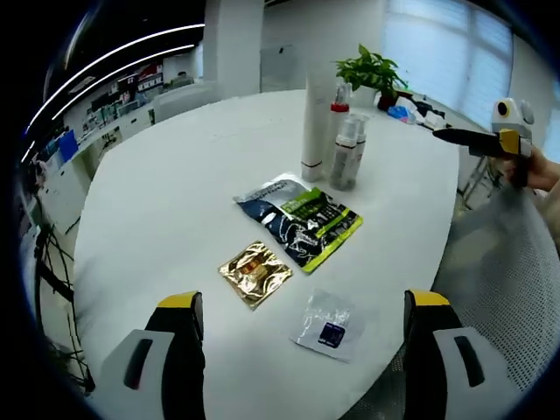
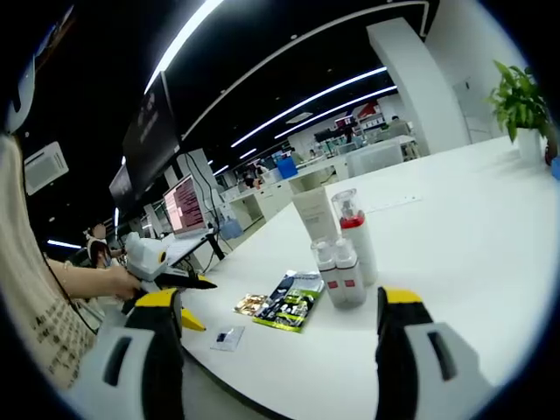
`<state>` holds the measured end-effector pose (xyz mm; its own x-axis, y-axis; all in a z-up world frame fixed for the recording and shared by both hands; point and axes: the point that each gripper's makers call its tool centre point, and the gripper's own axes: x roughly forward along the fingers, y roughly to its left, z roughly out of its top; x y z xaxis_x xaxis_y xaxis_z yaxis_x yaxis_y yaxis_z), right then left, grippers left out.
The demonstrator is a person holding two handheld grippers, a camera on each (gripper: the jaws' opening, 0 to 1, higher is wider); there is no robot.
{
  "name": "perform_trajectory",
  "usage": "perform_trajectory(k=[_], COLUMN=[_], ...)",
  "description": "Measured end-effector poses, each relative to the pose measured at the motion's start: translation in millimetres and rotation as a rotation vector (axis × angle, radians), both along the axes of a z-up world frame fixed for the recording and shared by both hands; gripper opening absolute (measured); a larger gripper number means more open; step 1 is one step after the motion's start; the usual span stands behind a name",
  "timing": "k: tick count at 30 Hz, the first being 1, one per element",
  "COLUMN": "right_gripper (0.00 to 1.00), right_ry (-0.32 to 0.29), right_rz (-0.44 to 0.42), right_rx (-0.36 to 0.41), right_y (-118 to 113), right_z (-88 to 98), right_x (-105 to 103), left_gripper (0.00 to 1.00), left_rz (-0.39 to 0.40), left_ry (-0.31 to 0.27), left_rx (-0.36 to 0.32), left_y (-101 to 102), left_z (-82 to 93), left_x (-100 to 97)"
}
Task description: Arrange the skincare products in the storage area until every visible bottle or jar stands upright without overlapping.
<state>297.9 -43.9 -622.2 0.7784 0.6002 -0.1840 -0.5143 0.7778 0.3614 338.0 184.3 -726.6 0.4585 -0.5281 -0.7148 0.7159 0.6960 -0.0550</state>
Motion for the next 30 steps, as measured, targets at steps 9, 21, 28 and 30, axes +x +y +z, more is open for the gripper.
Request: perform_trajectory(k=[9, 21, 28, 30], right_gripper=[0.93, 0.93, 0.93, 0.93], right_ry=[0.009, 0.006, 0.011, 0.012], right_rz=[-0.019, -0.064, -0.073, -0.073], right_rx=[-0.005, 0.001, 0.007, 0.006], right_y=[-3.0, -11.3, -12.9, -12.8], right_z=[-2.2, -2.2, -3.1, -3.4], right_x=[2.4, 6.4, 7.1, 7.0], left_gripper=[0.86, 0.73, 0.64, 0.63], left_rz=[-0.167, -0.278, -0.345, -0.359], left_ry=[0.061, 0.101, 0.122, 0.124], left_rx=[0.128, 0.204, 0.264, 0.274], left_y=[-2.1, -5.5, -6.9, -6.2], left_z=[-32.6, -50.9, -58.4, -57.1], left_x=[23.3, 49.5, 55.8, 55.4])
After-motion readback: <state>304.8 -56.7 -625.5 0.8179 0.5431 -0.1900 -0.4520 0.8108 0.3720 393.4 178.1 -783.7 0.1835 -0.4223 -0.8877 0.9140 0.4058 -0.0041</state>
